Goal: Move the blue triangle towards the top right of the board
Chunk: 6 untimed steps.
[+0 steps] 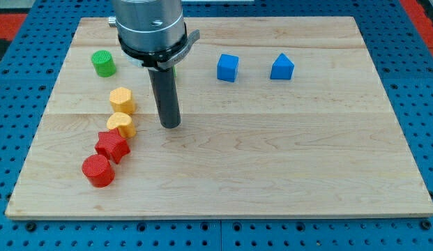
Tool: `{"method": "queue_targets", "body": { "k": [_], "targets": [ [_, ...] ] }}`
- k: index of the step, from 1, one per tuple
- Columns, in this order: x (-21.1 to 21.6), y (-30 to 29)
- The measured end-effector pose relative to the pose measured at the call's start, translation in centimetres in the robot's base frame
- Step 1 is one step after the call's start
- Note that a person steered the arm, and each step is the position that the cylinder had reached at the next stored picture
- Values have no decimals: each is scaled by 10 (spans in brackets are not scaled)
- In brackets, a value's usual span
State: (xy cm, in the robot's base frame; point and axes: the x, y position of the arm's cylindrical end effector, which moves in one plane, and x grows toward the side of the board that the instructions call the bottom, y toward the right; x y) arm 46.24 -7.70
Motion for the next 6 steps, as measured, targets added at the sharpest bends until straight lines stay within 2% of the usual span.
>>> {"method": "queue_targets", "body": {
  "k": [1, 2, 3, 4, 5, 6],
  "targets": [
    [0, 0],
    [-28, 88],
    [-72, 130],
    [-95, 187],
    [-139, 187],
    [-122, 203]
  ]
}}
